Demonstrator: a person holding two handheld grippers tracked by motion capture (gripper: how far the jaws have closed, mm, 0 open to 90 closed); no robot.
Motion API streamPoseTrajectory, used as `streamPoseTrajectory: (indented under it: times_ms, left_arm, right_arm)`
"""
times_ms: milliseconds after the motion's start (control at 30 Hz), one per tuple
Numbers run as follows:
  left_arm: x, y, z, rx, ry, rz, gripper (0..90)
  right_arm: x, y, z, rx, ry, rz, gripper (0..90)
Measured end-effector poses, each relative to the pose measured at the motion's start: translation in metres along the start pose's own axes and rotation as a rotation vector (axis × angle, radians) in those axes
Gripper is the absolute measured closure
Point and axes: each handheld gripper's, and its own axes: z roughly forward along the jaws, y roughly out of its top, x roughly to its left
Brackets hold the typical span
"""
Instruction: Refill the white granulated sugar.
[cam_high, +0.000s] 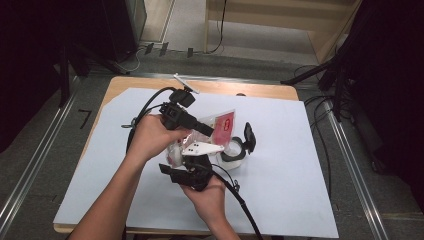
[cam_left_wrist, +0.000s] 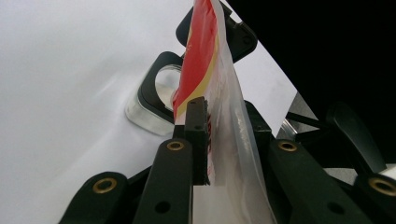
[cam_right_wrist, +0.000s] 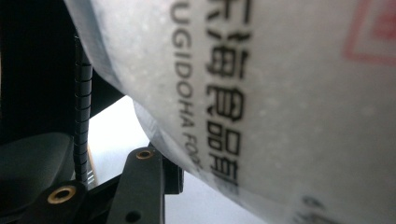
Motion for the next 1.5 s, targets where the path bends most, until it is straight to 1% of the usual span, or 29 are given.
streamPoseTrajectory:
  times_ms: [200, 400, 733, 800, 1000, 1100, 1233, 1367, 1500]
  left_arm:
    - [-0.0010, 0.0003, 0.0004, 0.000, -0.002, -0.005, 78.1]
    - [-0.0010, 0.0007, 0.0015, 0.007, 0.001, 0.002, 78.2]
    - [-0.0020, 0.0008, 0.0017, 0.002, 0.003, 0.001, 78.2]
    - [-0.0018, 0.0010, 0.0021, -0.002, 0.004, 0.012, 78.7]
    - [-0.0021, 0.0012, 0.0033, 0.002, 0.005, 0.007, 78.7]
    - [-0.0022, 0.0013, 0.0029, 0.003, 0.005, 0.012, 78.7]
    - [-0.0039, 0.0013, 0.0036, 0.001, 0.008, 0.004, 78.7]
    - [-0.0042, 0.0017, 0.0035, 0.007, 0.009, 0.008, 78.6]
    - [-0.0047, 0.0015, 0.0036, 0.001, 0.009, 0.006, 78.6]
  right_arm:
    - [0.0000, -0.0001, -0.0007, 0.001, -0.003, -0.001, 62.0]
    - [-0.0002, -0.0010, -0.0007, -0.004, -0.003, 0.005, 62.0]
    - [-0.0004, -0.0009, -0.0012, -0.003, -0.006, 0.000, 62.0]
    - [-0.0006, -0.0009, -0.0013, -0.005, -0.009, 0.000, 62.0]
    - [-0.0009, -0.0017, -0.0008, -0.007, -0.015, 0.002, 61.7]
    - [-0.0007, -0.0017, -0.0008, -0.008, -0.019, 0.000, 61.7]
    - [-0.0003, -0.0018, -0.0014, -0.011, -0.017, 0.002, 61.9]
    - [-0.0004, -0.0021, -0.0013, -0.013, -0.018, 0.002, 61.8]
    - [-0.0002, -0.0020, -0.0012, -0.013, -0.014, 0.000, 60.9]
